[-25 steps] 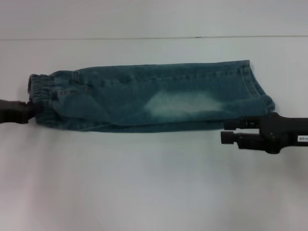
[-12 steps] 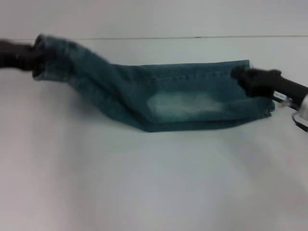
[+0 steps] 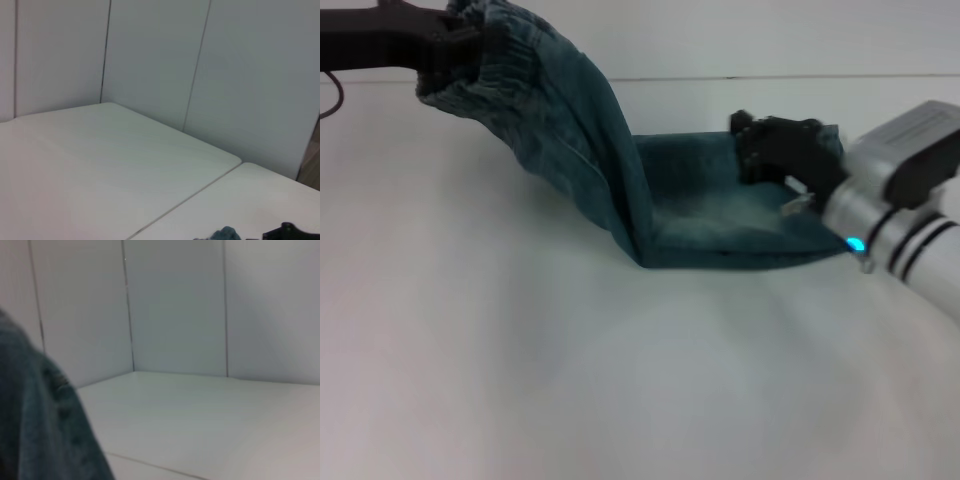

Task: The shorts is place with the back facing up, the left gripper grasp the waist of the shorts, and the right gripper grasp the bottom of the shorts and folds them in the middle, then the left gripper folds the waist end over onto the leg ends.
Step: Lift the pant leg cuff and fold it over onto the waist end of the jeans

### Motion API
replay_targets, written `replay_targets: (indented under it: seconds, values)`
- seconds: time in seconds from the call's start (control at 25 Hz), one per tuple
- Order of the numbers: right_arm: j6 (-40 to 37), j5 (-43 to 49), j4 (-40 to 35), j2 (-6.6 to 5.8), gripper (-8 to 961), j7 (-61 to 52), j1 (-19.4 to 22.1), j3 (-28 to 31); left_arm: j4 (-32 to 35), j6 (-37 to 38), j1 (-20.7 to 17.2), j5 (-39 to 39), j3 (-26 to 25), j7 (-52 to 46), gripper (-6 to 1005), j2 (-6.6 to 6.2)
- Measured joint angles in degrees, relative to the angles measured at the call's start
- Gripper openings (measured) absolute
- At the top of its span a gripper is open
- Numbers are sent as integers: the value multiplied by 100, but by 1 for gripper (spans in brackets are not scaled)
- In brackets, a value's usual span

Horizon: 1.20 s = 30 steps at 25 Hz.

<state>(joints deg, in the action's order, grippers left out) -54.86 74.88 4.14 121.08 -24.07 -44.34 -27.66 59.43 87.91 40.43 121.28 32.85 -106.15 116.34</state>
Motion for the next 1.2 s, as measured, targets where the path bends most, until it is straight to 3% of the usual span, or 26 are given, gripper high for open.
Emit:
replay_targets:
  seconds: [0.24,0.48,0.6,0.96,1.2]
  values:
    - [445,137,666,28,34,813,-538,358,9,148,62,-149,20,-11,90,11]
    - [998,1171,1102,45,34,805,-1108,479,-2,275,79,-352,29,-11,89,11]
    - [1159,1941,1348,47,33,783,-1287,910,-3,294,81,-365,93,-11,89,11]
    - [1622,3689,1838,47,27,761,-1348,2353,-9,307,58,-377,153,-11,87,14]
    - [1649,4827,1878,42,30,71,-1329,2620,-16,307,33,-377,154,-5,86,19]
